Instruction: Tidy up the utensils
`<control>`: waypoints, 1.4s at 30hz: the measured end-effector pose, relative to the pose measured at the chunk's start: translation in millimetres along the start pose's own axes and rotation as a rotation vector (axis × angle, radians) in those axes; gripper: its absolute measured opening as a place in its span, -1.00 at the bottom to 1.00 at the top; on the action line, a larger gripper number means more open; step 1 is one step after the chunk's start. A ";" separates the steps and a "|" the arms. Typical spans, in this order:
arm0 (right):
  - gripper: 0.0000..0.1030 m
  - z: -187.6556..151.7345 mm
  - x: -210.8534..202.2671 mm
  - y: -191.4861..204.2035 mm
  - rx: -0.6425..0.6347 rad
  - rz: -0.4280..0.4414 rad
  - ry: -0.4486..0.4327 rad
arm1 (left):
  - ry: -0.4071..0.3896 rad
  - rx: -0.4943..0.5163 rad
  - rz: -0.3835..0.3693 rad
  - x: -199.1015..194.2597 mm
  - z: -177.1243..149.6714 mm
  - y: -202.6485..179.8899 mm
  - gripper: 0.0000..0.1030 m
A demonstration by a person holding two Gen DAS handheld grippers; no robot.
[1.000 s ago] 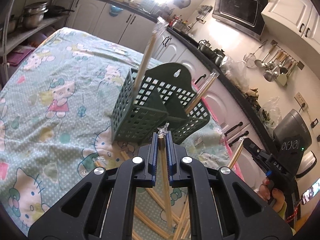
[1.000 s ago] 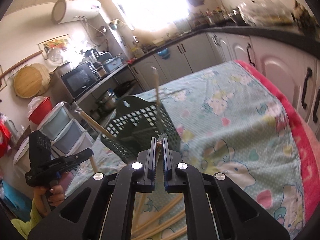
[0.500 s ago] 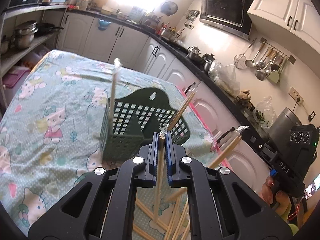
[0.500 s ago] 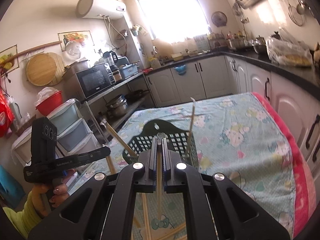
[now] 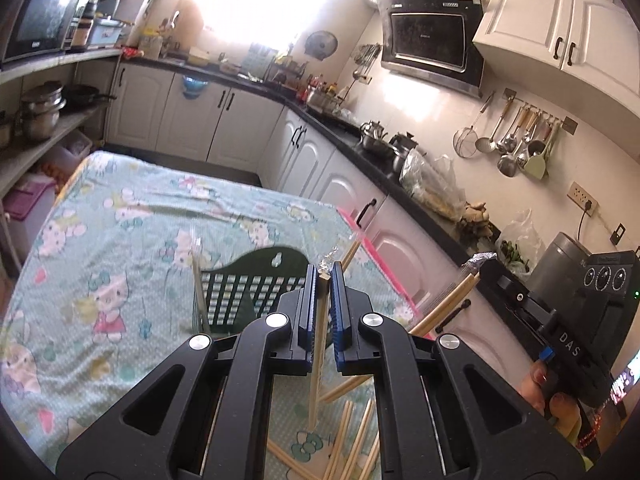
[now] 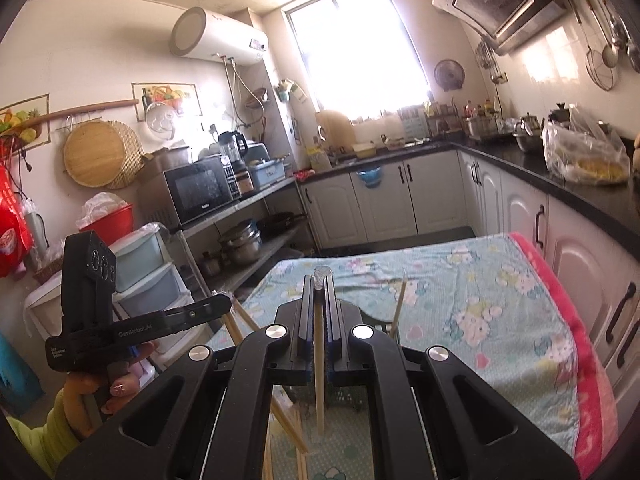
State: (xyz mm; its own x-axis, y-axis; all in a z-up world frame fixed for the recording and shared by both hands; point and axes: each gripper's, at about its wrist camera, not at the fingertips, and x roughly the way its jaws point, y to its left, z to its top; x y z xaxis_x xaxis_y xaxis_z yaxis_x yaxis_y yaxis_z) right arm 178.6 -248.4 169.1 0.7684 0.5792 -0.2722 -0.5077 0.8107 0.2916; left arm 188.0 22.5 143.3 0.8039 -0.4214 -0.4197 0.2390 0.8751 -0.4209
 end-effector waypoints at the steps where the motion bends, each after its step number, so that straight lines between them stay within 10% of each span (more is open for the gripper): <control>1: -0.91 3.6 -0.5 1.1 -0.003 0.001 -0.008 | -0.009 0.007 0.002 -1.2 3.8 -2.8 -0.93; 24: -0.91 63.3 10.7 -1.8 -0.021 -0.060 -0.148 | -0.206 0.117 0.153 0.3 67.2 -32.7 -0.93; 42: -0.91 48.2 44.9 -27.6 0.036 -0.110 -0.135 | -0.188 0.131 0.197 38.2 51.7 -20.0 -0.93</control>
State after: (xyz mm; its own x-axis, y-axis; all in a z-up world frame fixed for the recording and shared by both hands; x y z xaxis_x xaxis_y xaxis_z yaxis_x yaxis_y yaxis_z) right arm 245.9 -248.9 193.0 0.8649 0.4688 -0.1793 -0.4057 0.8633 0.3001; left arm 242.0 1.2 177.3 0.9257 -0.1997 -0.3214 0.1267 0.9639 -0.2341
